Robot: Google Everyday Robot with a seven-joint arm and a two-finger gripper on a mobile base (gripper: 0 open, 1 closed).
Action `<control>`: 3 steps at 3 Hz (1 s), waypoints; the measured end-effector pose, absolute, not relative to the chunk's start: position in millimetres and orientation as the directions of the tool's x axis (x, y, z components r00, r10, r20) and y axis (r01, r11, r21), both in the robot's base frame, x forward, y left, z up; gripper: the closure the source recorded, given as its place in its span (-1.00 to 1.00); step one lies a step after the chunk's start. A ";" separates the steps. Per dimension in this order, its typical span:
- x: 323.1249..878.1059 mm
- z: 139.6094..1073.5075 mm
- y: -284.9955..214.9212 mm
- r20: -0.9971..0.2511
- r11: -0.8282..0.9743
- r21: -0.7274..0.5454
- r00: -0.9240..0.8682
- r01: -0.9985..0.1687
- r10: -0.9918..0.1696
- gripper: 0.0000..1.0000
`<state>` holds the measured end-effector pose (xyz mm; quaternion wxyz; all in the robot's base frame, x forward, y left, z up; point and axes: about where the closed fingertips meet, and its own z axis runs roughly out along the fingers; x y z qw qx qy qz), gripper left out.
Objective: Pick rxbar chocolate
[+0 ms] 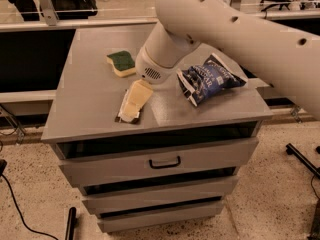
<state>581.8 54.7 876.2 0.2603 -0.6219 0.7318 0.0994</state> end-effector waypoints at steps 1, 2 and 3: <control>592.2 856.6 56.0 -0.520 0.211 -0.152 -0.104 -0.966 -0.848 -1.00; 596.3 842.5 59.3 -0.537 0.185 -0.145 -0.080 -0.972 -0.839 -1.00; 598.7 833.6 60.8 -0.550 0.166 -0.138 -0.064 -0.977 -0.833 -0.65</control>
Offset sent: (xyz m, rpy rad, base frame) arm 0.0204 0.0061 -0.0487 0.0673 0.0233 0.0654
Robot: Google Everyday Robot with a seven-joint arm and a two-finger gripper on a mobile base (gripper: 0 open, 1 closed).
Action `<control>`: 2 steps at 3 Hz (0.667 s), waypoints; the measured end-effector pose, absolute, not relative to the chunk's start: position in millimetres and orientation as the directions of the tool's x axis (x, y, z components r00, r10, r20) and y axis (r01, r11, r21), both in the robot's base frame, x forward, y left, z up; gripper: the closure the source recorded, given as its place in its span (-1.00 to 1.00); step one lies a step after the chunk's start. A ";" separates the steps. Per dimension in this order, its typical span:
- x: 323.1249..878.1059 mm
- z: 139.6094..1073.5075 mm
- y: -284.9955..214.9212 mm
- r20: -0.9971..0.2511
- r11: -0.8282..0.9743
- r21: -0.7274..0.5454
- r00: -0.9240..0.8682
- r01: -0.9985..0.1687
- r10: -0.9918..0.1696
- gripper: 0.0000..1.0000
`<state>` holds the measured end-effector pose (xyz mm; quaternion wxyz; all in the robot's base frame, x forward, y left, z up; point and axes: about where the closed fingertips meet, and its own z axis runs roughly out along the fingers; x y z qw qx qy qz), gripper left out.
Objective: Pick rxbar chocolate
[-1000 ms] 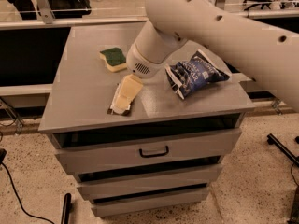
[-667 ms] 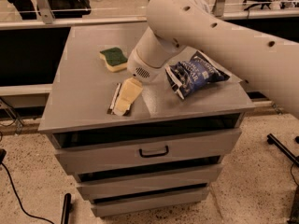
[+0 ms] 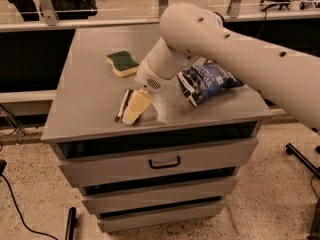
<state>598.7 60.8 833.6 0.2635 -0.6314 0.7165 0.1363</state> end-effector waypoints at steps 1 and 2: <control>600.1 828.8 61.6 -0.556 0.155 -0.133 -0.055 -0.979 -0.829 -0.18; 621.0 825.2 63.3 -0.562 0.182 -0.146 -0.070 -0.972 -0.824 0.28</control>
Offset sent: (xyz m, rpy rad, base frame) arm 0.6348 0.2577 -0.3962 0.0163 0.0054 -0.0132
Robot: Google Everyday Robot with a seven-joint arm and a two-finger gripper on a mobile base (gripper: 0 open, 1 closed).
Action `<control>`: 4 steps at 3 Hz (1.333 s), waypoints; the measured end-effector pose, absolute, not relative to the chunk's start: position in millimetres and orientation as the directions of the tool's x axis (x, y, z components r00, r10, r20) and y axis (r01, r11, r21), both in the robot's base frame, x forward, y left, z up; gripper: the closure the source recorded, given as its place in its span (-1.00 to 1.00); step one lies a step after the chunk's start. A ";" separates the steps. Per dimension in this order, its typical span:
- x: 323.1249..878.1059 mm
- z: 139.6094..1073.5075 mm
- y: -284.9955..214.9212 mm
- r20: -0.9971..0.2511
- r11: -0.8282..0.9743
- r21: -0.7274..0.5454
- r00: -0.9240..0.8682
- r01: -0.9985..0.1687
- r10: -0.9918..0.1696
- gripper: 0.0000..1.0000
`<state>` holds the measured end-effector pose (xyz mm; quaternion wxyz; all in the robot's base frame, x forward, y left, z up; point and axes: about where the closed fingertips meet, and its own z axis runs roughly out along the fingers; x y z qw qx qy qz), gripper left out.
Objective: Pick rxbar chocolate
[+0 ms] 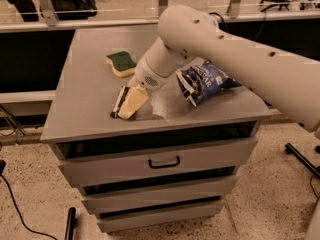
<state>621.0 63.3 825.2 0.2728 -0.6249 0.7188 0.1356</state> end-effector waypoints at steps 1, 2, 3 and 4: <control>621.1 833.6 63.3 -0.562 0.182 -0.146 -0.070 -0.972 -0.824 0.72; 621.3 834.8 63.3 -0.562 0.183 -0.146 -0.070 -0.972 -0.824 1.00; 635.9 834.8 69.5 -0.562 0.182 -0.146 -0.070 -0.972 -0.824 1.00; 635.9 834.7 69.6 -0.562 0.182 -0.146 -0.070 -0.972 -0.824 1.00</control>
Offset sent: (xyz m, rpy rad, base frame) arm 0.6128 0.2552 -0.3883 0.0033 0.0191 0.0018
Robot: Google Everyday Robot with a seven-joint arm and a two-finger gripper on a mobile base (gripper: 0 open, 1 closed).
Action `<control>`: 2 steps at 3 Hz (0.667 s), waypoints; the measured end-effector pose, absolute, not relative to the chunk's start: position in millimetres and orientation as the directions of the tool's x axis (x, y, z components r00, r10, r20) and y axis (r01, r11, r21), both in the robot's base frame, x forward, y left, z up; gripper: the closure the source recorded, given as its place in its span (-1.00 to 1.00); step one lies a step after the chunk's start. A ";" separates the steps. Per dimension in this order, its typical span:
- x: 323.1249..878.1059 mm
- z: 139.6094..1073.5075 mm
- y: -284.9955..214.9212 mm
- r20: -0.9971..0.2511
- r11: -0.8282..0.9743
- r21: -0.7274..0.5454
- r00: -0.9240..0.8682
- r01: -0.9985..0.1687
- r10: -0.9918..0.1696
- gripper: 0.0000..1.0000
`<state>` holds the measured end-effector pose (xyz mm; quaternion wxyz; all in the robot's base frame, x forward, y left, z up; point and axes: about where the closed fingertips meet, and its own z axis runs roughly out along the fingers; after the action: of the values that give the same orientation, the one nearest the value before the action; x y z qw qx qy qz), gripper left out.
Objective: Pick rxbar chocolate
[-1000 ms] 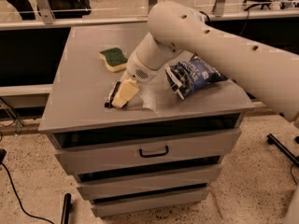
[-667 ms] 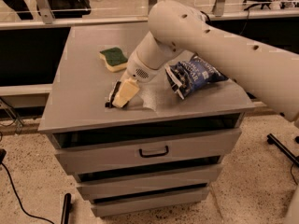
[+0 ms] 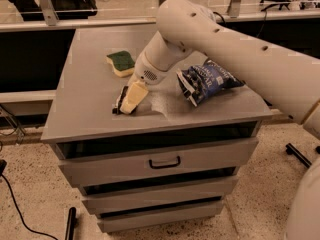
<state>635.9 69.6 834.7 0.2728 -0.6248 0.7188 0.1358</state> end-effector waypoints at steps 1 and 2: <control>633.0 849.9 76.5 -0.583 0.163 -0.166 -0.037 -0.973 -0.812 1.00; 625.5 879.9 86.2 -0.599 0.140 -0.206 0.012 -0.968 -0.801 1.00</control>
Offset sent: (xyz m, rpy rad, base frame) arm -0.0197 0.0257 0.0893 0.0689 -0.1357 0.0801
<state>625.5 86.2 879.9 0.3074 -0.6415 0.6895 0.1363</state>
